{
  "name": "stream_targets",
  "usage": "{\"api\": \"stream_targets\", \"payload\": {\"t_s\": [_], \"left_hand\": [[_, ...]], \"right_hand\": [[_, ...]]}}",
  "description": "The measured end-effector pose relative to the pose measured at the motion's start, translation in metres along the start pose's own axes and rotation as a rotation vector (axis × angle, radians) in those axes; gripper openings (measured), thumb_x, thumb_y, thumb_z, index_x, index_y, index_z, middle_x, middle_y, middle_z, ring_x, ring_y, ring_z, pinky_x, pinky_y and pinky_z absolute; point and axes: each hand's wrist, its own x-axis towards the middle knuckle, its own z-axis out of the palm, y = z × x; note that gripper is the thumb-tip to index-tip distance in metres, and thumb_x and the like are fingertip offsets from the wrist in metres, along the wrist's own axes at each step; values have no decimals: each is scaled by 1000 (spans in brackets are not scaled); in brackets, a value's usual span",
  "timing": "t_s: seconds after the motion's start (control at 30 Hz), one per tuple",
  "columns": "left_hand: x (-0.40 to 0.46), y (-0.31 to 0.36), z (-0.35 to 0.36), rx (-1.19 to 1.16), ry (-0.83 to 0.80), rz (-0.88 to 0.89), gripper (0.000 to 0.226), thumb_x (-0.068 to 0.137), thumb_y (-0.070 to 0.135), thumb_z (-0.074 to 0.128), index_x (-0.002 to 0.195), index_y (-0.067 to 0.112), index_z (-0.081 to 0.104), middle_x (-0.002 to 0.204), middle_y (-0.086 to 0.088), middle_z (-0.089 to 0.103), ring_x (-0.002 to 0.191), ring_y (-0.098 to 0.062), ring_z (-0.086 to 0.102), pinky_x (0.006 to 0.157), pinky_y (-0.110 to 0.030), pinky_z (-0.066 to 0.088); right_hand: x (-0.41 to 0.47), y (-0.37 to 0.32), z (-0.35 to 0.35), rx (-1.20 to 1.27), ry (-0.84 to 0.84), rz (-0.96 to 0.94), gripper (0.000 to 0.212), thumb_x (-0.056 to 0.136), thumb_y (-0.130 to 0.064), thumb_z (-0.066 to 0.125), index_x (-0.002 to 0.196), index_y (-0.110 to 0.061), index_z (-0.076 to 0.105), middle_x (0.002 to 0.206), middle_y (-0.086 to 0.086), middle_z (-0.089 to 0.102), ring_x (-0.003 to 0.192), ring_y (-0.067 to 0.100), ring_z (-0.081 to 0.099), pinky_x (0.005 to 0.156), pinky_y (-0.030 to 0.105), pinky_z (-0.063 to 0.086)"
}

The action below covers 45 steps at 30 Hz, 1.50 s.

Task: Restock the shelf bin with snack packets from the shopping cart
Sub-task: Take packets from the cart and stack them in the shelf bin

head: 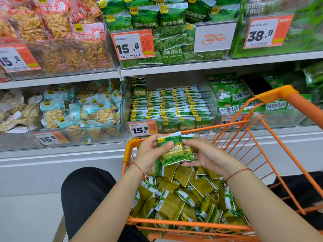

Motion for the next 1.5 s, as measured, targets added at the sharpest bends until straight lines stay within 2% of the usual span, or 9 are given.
{"api": "stream_targets", "payload": {"t_s": [0.1, 0.27, 0.43, 0.63, 0.77, 0.87, 1.0, 1.27, 1.5], "left_hand": [[3, -2, -1, -11, 51, 23, 68, 51, 39, 84, 113, 22, 59, 112, -13, 67, 107, -28, 63, 94, -41, 50], [2, 1, 1, 18, 194, -4, 69, 66, 41, 81, 123, 13, 53, 110, -10, 64, 111, -26, 60, 93, -32, 50], [-6, 5, 5, 145, 56, 4, 44, 86, 51, 51, 99, 12, 68, 100, -10, 71, 97, -23, 65, 97, -46, 48], [-8, -1, 9, 157, 40, -31, 69, 72, 75, 52, 118, 26, 62, 118, -2, 66, 116, -25, 59, 102, -55, 41], [-7, -1, 10, 182, 91, -29, 71, 69, 79, 51, 117, 27, 62, 117, -1, 66, 114, -23, 59, 100, -56, 43], [-9, 3, 13, 209, 97, -32, 65, 77, 76, 45, 117, 28, 60, 114, 5, 65, 113, -18, 58, 100, -48, 45], [-12, 7, 19, 339, 69, -3, 65, 88, 60, 37, 135, 17, 45, 129, 8, 51, 120, -7, 44, 97, -26, 34], [13, 46, 12, 263, 190, 45, 68, 94, 51, 32, 151, 15, 20, 153, 5, 26, 141, -10, 22, 111, -26, 20], [64, 83, -16, 48, 182, 26, 35, 99, 48, 30, 112, 30, 58, 115, 10, 60, 109, -1, 54, 105, -29, 38]], "right_hand": [[0, 0, 1, 102, -71, 9, 6, 94, -10, 49, 100, -9, 51, 102, 15, 60, 78, 23, 66, 73, 38, 60], [0, 3, 9, 27, -10, -97, 68, 94, -6, 54, 150, -18, 17, 149, 11, 36, 110, 24, 58, 81, 35, 54], [-1, 5, 14, -158, 84, -212, 75, 92, -16, 58, 151, -13, 12, 153, 13, 27, 107, 11, 49, 72, 24, 56], [2, 9, 17, -267, 130, -283, 74, 95, -22, 54, 152, -11, 8, 80, -5, 40, 81, 0, 56, 75, 26, 58], [1, 9, 18, -379, 84, -292, 56, 92, -35, 57, 140, -23, 30, 75, -8, 33, 64, -4, 57, 77, 35, 58], [-3, 12, 21, -553, 84, -362, 35, 82, -43, 67, 103, -36, 41, 92, -10, 59, 72, 4, 63, 67, 33, 57], [-3, 16, 22, -733, 184, -391, 54, 75, -60, 67, 110, -26, 44, 90, -5, 63, 73, 15, 62, 67, 40, 56], [25, -24, 39, -497, 184, -533, 44, 78, -43, 68, 112, -22, 51, 97, -8, 67, 87, 8, 64, 83, 45, 53], [82, -83, 51, -518, 129, -556, 34, 71, -37, 78, 96, -28, 57, 93, -11, 70, 77, -6, 64, 72, 17, 51]]}}
